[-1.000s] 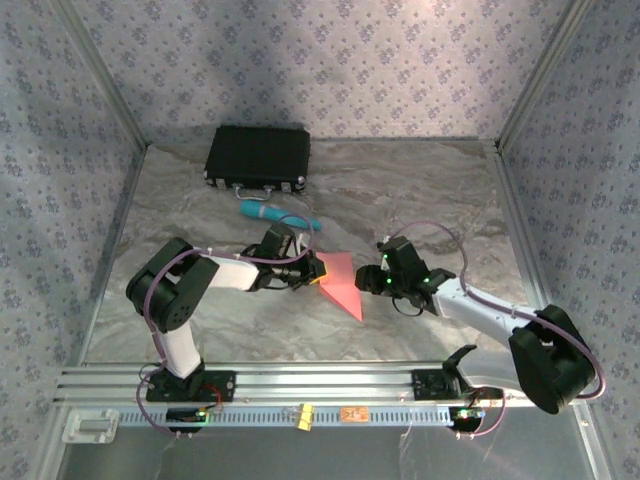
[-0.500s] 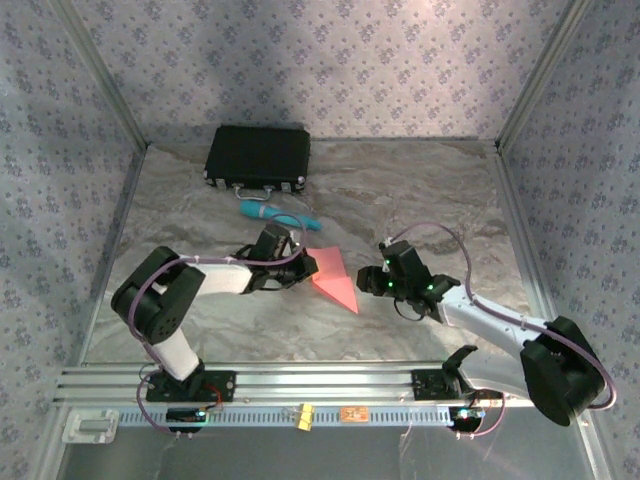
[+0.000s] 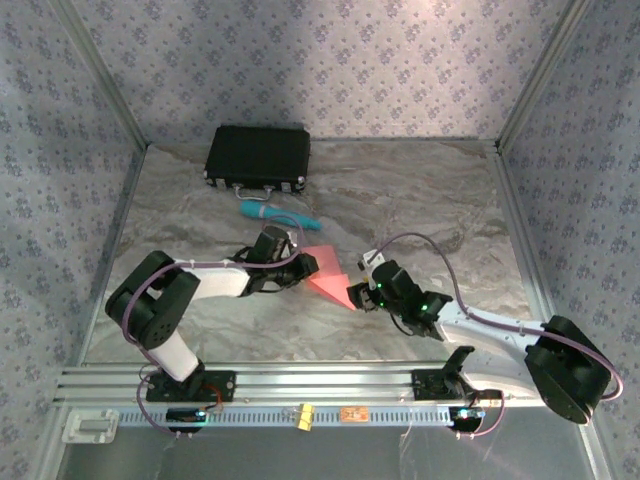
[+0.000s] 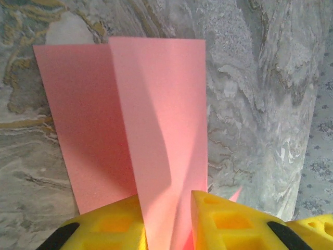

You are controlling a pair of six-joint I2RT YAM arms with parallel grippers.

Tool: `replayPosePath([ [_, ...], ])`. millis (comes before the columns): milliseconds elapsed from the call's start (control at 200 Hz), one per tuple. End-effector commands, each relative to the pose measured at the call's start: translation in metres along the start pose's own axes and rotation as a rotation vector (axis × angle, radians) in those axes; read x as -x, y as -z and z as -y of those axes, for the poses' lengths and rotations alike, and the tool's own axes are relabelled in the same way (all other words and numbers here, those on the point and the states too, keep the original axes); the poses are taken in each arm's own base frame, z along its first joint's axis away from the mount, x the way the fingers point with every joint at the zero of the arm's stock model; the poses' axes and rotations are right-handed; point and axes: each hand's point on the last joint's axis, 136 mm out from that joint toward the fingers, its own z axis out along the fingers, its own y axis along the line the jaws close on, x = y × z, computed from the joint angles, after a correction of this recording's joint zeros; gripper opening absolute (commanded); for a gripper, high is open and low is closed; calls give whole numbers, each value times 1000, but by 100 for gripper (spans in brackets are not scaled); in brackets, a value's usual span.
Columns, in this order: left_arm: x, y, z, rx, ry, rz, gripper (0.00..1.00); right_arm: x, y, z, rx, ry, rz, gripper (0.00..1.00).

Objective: Fold a paper plane with a square sheet of paper (pick it up from the middle)
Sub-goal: Fourth fold the wing at the center of the table.

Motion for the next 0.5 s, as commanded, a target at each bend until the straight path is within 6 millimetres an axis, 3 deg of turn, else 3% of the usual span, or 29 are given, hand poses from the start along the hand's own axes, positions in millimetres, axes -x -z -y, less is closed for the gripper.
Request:
replayPosePath([
  [0,1,-2,15,-64,4,1,25,10,3,-4,-1,181,50,47],
  [225,2,-2,23,-69,-7,-23,22,5,-5,-25,-3,358,41,47],
  [495,0,-2,28,-70,-10,-49,18,1,-23,-33,-69,484,-1,42],
])
